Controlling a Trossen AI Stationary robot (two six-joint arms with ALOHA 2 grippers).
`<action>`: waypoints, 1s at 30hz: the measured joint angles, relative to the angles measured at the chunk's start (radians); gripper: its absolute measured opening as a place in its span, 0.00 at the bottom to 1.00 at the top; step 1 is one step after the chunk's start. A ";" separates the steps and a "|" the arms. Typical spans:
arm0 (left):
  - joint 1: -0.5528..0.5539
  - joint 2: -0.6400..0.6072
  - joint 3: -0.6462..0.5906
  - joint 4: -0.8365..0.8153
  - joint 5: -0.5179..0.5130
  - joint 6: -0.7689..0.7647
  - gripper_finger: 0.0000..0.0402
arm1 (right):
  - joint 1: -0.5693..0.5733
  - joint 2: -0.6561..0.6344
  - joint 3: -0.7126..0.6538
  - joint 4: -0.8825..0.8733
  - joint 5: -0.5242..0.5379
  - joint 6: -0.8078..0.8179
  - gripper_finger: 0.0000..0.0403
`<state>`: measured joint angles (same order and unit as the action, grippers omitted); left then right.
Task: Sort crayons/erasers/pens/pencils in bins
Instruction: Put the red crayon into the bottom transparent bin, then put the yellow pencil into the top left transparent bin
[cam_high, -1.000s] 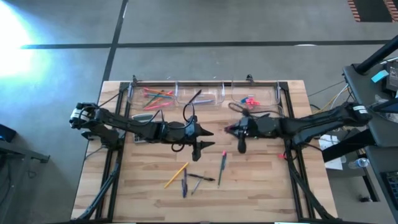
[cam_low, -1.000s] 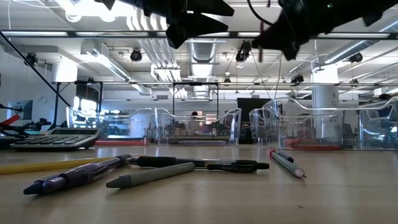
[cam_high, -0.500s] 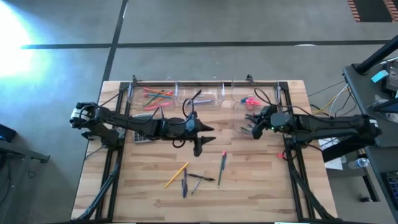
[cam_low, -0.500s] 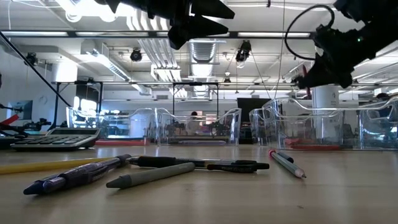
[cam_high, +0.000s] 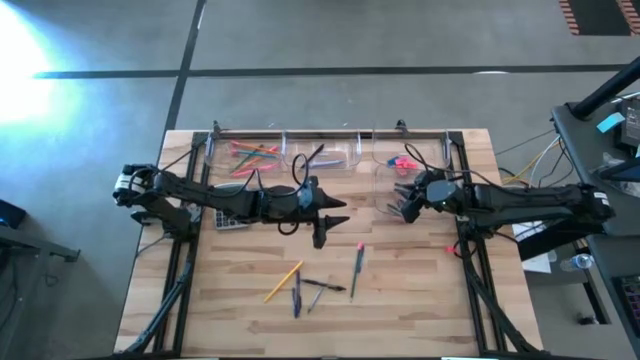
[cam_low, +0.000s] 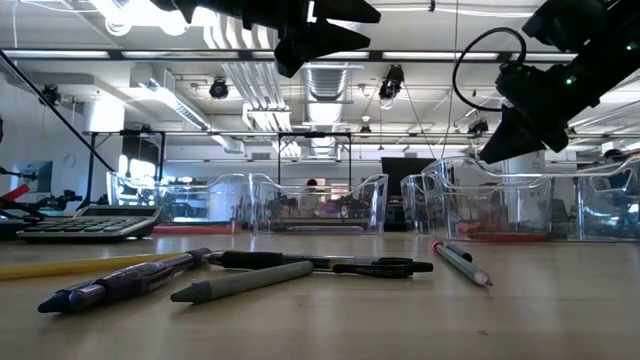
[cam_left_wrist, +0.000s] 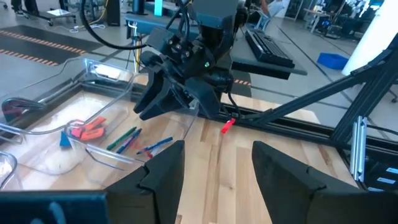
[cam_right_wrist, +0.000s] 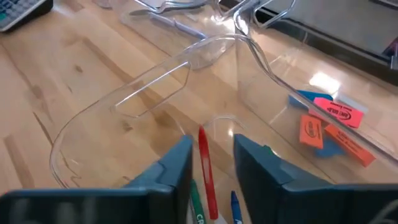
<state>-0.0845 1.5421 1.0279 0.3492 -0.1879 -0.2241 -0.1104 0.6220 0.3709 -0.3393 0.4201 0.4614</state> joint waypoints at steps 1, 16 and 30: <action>0.000 0.000 -0.001 0.000 0.000 0.000 0.43 | 0.000 0.007 0.005 0.000 0.000 0.000 0.27; -0.024 0.014 -0.004 -0.075 0.082 -0.005 0.43 | 0.064 0.014 0.100 0.194 -0.085 -0.203 0.50; -0.123 0.020 0.003 -0.591 0.086 -0.252 0.43 | 0.117 0.016 0.099 0.355 -0.115 -0.373 0.50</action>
<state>-0.2072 1.5617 1.0307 -0.2422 -0.1017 -0.4761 0.0067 0.6380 0.4702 0.0159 0.3053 0.0881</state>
